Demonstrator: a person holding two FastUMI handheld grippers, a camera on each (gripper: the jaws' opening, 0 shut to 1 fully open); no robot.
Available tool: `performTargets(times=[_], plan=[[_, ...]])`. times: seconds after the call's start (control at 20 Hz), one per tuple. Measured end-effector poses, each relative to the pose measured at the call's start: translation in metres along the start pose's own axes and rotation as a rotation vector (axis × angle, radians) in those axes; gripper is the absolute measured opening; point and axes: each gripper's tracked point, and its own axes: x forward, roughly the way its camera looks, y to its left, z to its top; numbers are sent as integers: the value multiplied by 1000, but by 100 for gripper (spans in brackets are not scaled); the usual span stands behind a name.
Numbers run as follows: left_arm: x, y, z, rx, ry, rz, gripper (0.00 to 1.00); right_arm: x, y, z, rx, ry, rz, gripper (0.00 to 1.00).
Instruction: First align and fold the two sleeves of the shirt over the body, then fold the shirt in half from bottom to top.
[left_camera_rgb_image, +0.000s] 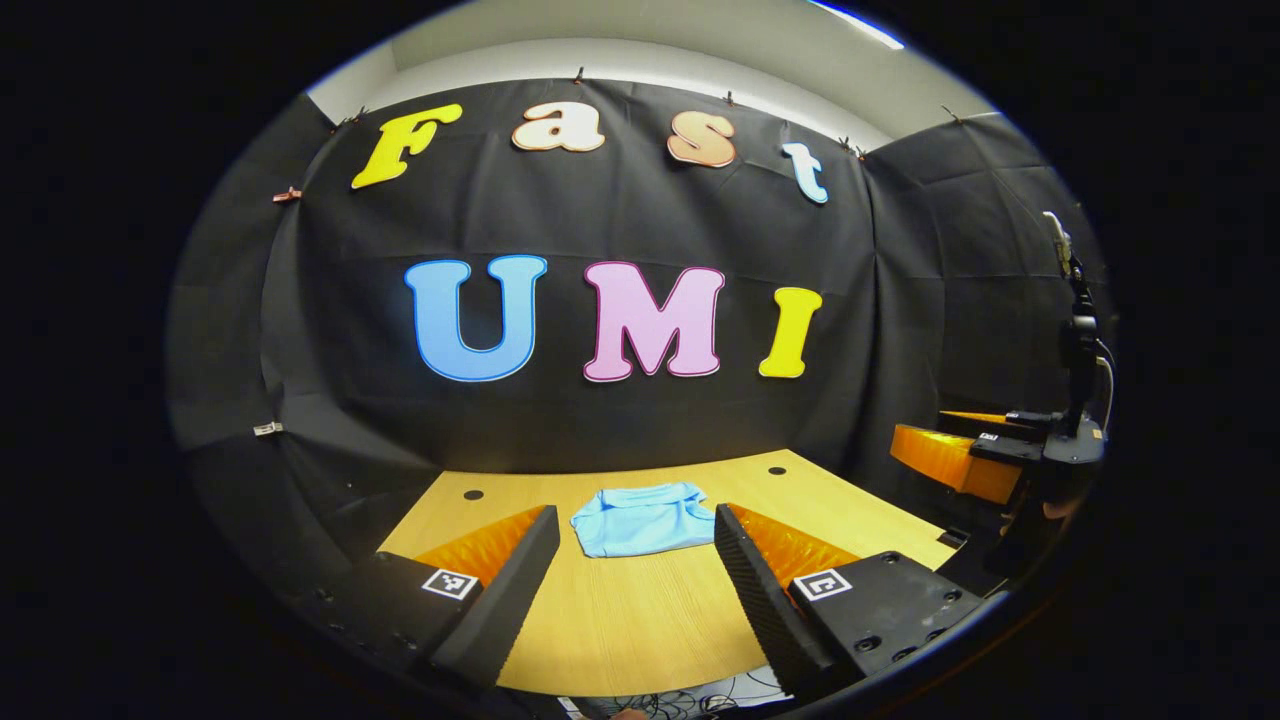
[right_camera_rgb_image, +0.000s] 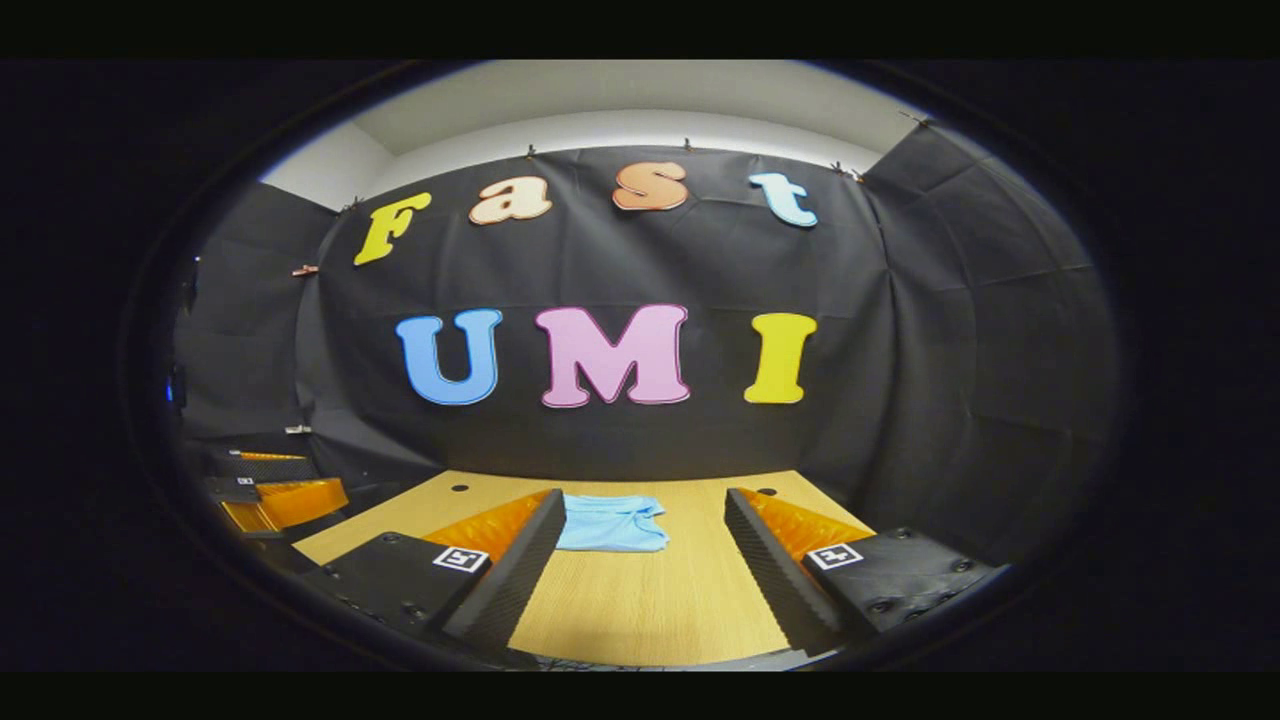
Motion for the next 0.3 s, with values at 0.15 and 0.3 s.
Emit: performTargets(times=[0.15, 0.3], plan=[[2, -3, -6, -41, 13, -21, 99, 3, 3, 0, -6, 2, 10, 99], [5, 0, -4, -49, 3, -16, 99, 8, 9, -2, -13, 12, 28, 94]])
